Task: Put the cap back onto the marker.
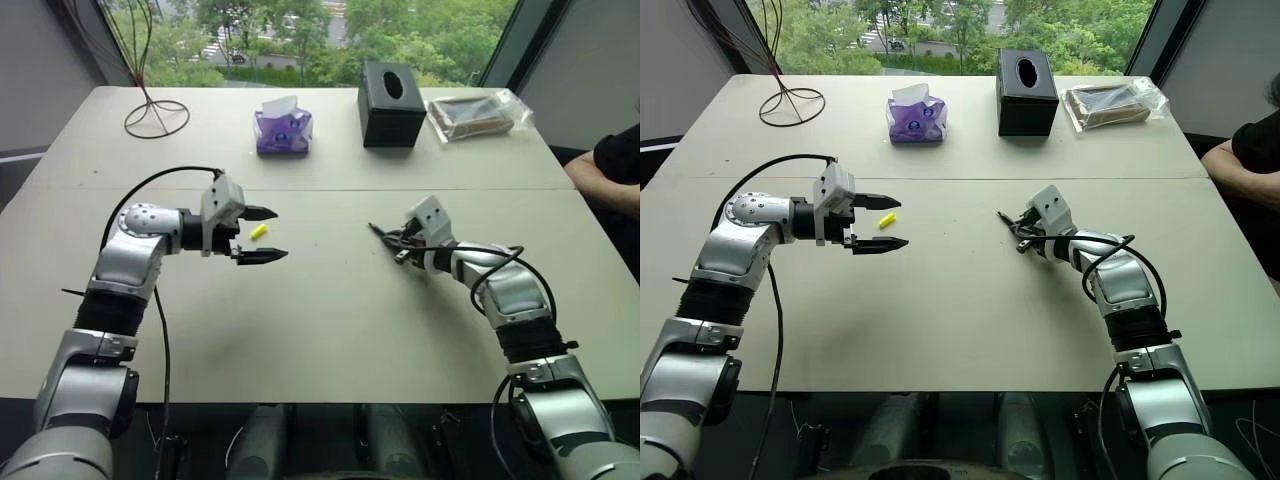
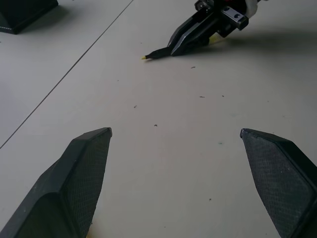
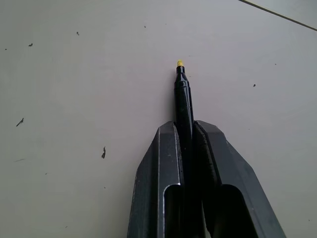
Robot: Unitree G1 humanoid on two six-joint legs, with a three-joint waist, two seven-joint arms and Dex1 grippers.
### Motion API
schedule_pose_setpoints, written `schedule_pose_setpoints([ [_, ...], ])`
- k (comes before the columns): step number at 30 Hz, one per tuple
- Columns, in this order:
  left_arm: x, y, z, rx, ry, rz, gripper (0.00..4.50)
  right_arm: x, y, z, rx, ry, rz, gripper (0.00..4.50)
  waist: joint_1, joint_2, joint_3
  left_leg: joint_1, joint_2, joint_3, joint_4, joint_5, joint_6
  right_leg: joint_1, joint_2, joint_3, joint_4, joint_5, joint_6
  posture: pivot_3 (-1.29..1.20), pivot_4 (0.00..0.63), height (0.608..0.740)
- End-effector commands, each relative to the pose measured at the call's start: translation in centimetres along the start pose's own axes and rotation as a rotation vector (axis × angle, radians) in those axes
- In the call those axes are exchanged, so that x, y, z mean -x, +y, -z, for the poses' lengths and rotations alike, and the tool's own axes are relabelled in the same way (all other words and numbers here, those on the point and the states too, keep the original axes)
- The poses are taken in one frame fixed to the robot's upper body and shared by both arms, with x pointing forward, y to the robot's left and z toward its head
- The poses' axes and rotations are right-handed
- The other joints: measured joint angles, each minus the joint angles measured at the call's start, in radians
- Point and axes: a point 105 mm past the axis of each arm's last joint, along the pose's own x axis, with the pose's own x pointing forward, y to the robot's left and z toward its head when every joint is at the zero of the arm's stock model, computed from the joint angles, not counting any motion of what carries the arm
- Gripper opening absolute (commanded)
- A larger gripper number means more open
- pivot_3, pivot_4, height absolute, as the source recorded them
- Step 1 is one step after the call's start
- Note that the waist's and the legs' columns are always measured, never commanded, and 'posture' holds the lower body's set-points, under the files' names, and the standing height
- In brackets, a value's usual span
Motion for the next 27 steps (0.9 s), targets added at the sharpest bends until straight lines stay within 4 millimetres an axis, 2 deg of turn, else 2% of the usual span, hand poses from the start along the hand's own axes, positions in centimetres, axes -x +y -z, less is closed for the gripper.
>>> schedule_pose_setpoints([
  [1, 0.6, 0.6, -1.3, -0.055, -0.037, -0.044, 4.36, 0.2, 0.1, -0.6, 0.012, -0.022, -0.009, 0.06, 0.000, 0.000, 0.000, 0.000, 0.000, 0.000, 0.000, 0.000, 0.000, 0.000, 0.000, 0.000, 0.000, 0.000, 0.000, 0.00, 0.150, 0.740],
  [4, 1.4, 1.6, -0.8, -0.047, -0.025, -0.110, 4.36, 0.6, -0.2, -1.9, 0.060, -0.042, 0.004, 0.06, 0.000, 0.000, 0.000, 0.000, 0.000, 0.000, 0.000, 0.000, 0.000, 0.000, 0.000, 0.000, 0.000, 0.000, 0.000, 0.00, 0.150, 0.740],
  [6, 2.7, 3.3, -0.2, -0.045, -0.020, -0.224, 4.36, 1.2, 0.0, -3.9, 0.159, -0.066, -0.015, 0.06, 0.000, 0.000, 0.000, 0.000, 0.000, 0.000, 0.000, 0.000, 0.000, 0.000, 0.000, 0.000, 0.000, 0.000, 0.000, 0.00, 0.150, 0.740],
  [8, 3.9, 4.5, 0.4, -0.031, -0.018, -0.314, 4.36, 2.0, 0.8, -6.0, 0.238, -0.093, -0.053, 0.06, -0.003, 0.000, 0.000, 0.000, 0.000, 0.000, 0.000, 0.000, 0.000, -0.001, 0.000, 0.000, 0.000, 0.000, 0.000, 0.00, 0.150, 0.740],
  [12, 4.7, 5.0, 1.5, -0.014, -0.006, -0.369, 4.36, 3.4, 2.3, -8.3, 0.356, -0.112, -0.125, 0.06, 0.000, 0.000, 0.000, 0.000, 0.000, 0.000, 0.000, 0.000, 0.000, -0.001, 0.000, 0.000, 0.001, 0.000, 0.000, 0.00, 0.150, 0.740],
  [17, 4.3, 5.0, 3.1, 0.004, 0.011, -0.400, 4.36, 4.4, 3.4, -9.1, 0.423, -0.098, -0.180, 0.06, 0.005, 0.000, 0.000, 0.000, 0.000, -0.001, 0.001, 0.000, 0.000, 0.000, 0.000, 0.000, 0.001, 0.000, 0.000, 0.00, 0.150, 0.740],
  [21, 3.0, 4.4, 4.2, 0.055, -0.002, -0.382, 4.36, 4.4, 4.2, -9.6, 0.430, -0.108, -0.198, 0.06, 0.004, 0.000, 0.000, 0.000, -0.001, -0.001, 0.001, 0.000, 0.000, 0.000, -0.001, 0.000, 0.001, 0.000, 0.000, 0.00, 0.150, 0.740],
  [27, 1.2, 3.8, 6.0, 0.116, 0.042, -0.371, 4.36, 5.1, 5.9, -8.8, 0.453, -0.071, -0.278, 0.06, 0.003, 0.000, 0.000, 0.000, -0.001, -0.001, 0.001, 0.000, 0.000, 0.000, -0.001, 0.000, 0.002, 0.000, 0.000, 0.00, 0.150, 0.740],
])
